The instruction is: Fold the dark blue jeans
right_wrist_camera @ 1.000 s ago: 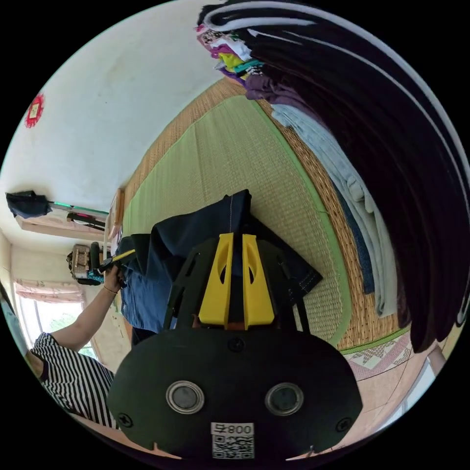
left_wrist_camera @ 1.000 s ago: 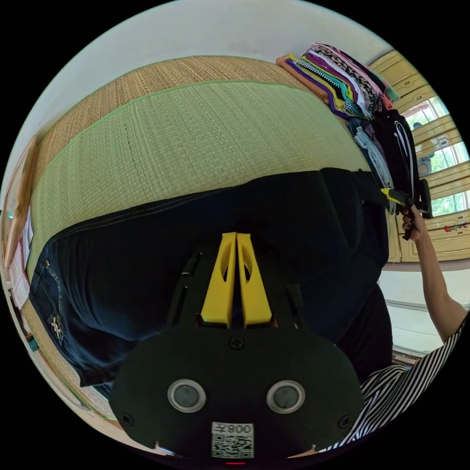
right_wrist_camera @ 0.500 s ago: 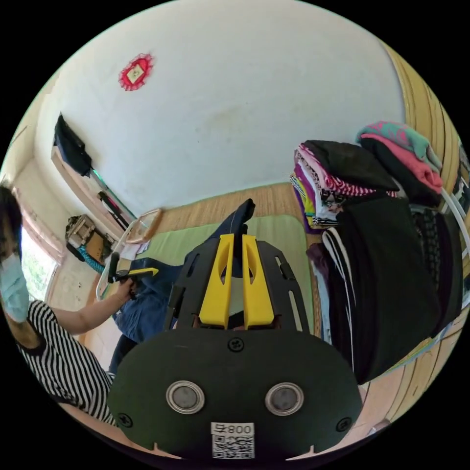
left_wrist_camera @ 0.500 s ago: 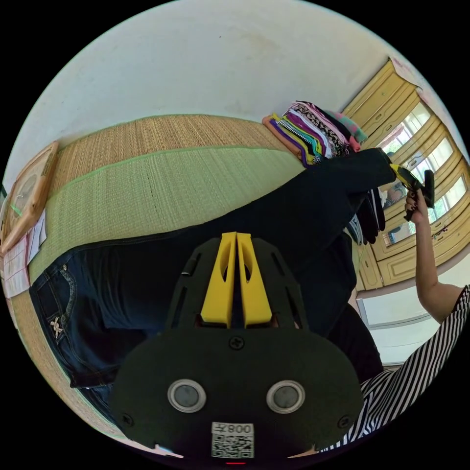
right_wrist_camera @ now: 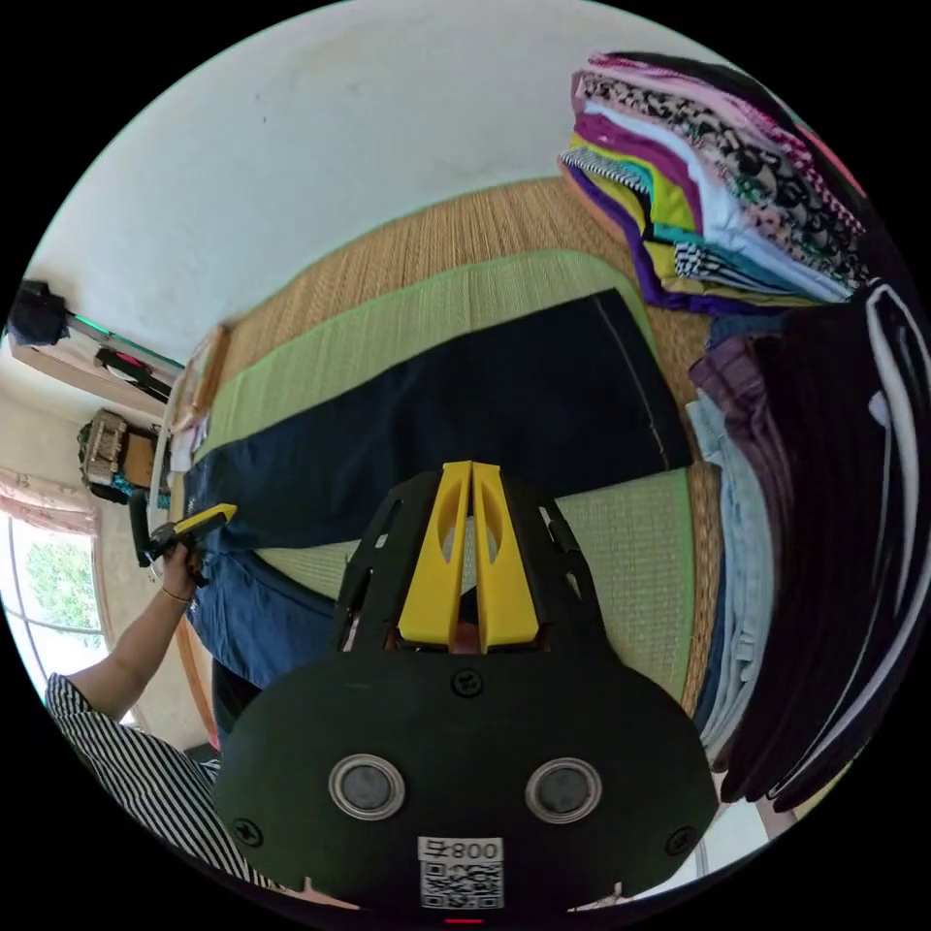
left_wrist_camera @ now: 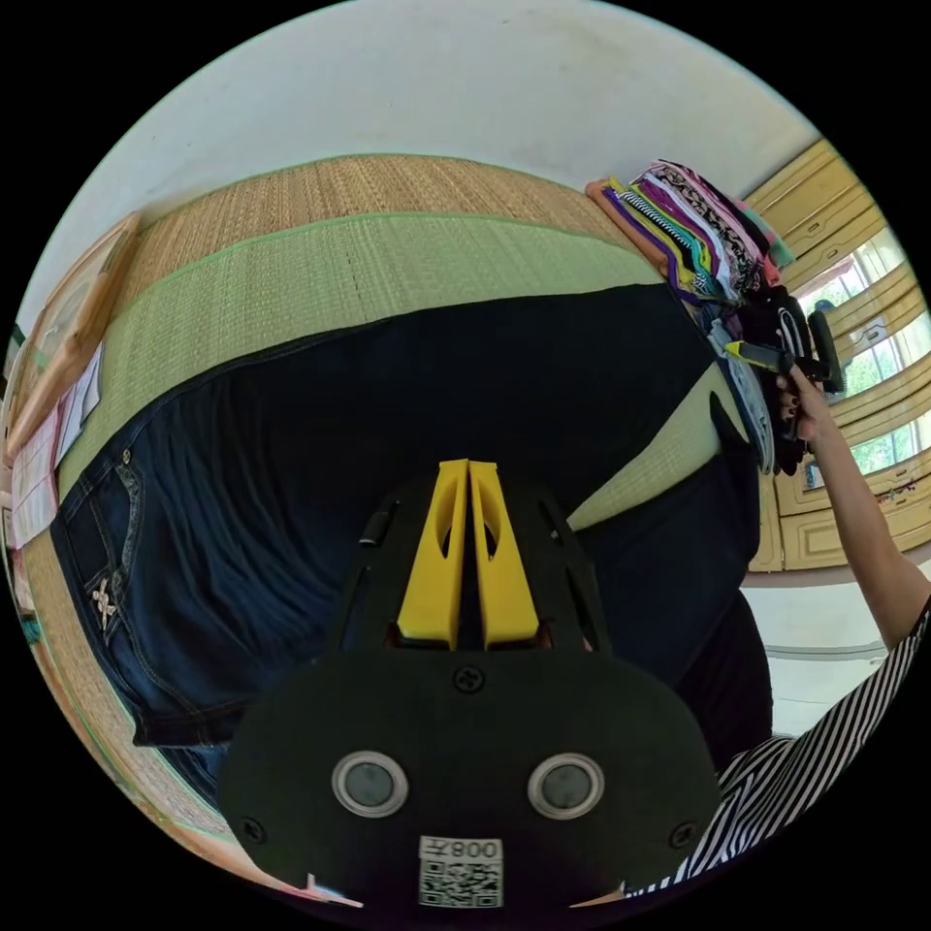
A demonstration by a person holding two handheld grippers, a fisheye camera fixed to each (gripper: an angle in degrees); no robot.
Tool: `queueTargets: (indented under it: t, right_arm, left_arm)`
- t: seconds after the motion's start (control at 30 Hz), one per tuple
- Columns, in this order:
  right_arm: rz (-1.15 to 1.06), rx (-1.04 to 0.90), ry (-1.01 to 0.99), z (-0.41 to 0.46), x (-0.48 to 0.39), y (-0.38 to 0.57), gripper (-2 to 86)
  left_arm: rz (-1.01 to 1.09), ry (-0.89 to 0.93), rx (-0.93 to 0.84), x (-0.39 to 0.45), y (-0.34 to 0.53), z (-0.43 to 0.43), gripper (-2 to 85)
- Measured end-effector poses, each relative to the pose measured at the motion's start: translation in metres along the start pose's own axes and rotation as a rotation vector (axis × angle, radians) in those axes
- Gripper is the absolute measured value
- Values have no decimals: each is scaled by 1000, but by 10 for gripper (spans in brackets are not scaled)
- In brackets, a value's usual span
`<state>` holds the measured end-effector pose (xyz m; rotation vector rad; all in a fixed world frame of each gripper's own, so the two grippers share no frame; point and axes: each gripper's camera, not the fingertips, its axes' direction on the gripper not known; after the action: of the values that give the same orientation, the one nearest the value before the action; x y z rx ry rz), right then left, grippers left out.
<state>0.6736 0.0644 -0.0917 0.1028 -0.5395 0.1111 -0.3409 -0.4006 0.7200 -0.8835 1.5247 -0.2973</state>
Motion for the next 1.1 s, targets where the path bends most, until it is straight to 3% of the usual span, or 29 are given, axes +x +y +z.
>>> queueTargets:
  t: [0.13,0.3,0.5,0.67,0.73,0.87,1.0,1.1]
  right_arm:
    - [21,-121,5,44,-11,-14,1]
    - [-30,-129,45,48,-30,-10,1]
    - [-18,62,38,5,-40,36,0]
    - [-28,-94,208,49,-44,65,0]
    - [66,-53,163,45,-39,70,0]
    - [217,-16,385,37,-27,93,0]
    - [371,52,302,27,-8,116,0]
    - [341,79,327,24,-27,116,0]
  left_arm:
    - [33,-3,-1,-8,11,2,0]
    - [45,-60,-23,-14,26,-3,1]
    - [48,39,43,-18,76,-26,1]
    - [-7,52,-60,-29,120,-16,1]
    - [-19,41,-52,-34,132,-17,1]
    - [-35,14,-60,-46,148,-23,1]
    - [-76,19,-56,-59,166,-30,0]
    - [-90,1,-36,-68,186,-42,0]
